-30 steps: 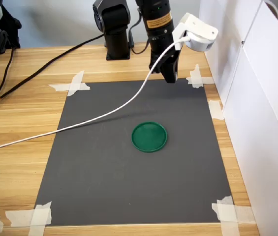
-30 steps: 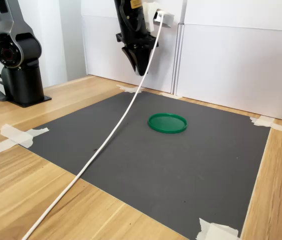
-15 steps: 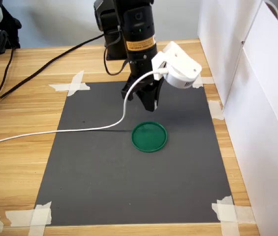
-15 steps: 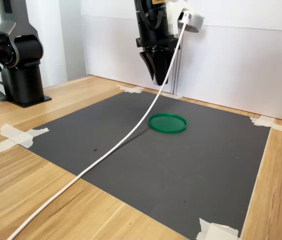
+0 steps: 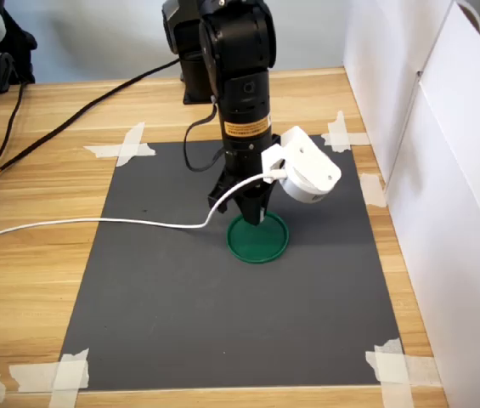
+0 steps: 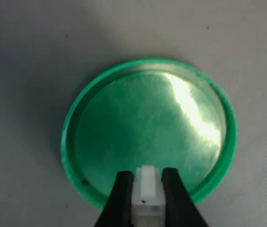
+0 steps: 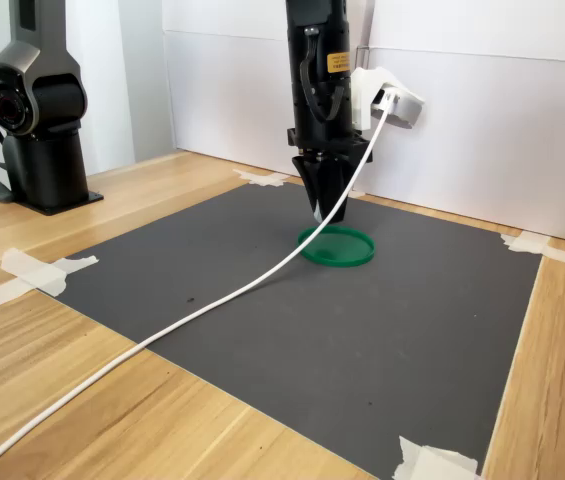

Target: Grasp a white terminal and put it in the green lid.

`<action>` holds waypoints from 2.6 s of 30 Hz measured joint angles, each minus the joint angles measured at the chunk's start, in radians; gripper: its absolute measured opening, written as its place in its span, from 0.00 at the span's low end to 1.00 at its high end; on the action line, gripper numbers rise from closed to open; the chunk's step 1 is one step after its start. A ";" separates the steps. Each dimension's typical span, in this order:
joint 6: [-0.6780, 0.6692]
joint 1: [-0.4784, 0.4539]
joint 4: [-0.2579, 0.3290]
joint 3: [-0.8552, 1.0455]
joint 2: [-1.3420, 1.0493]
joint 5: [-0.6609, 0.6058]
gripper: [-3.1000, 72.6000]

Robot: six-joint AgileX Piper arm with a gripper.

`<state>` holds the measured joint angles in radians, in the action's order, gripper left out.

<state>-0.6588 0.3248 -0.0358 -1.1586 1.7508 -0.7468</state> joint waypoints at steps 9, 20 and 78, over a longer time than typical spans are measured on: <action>0.001 0.000 -0.022 0.000 0.032 0.013 0.16; 0.001 0.000 -0.038 0.000 0.028 0.062 0.62; 0.762 -0.359 -0.042 1.024 -1.629 0.582 0.01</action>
<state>0.1037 -0.0342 -0.0776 -0.1349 0.1220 -0.1649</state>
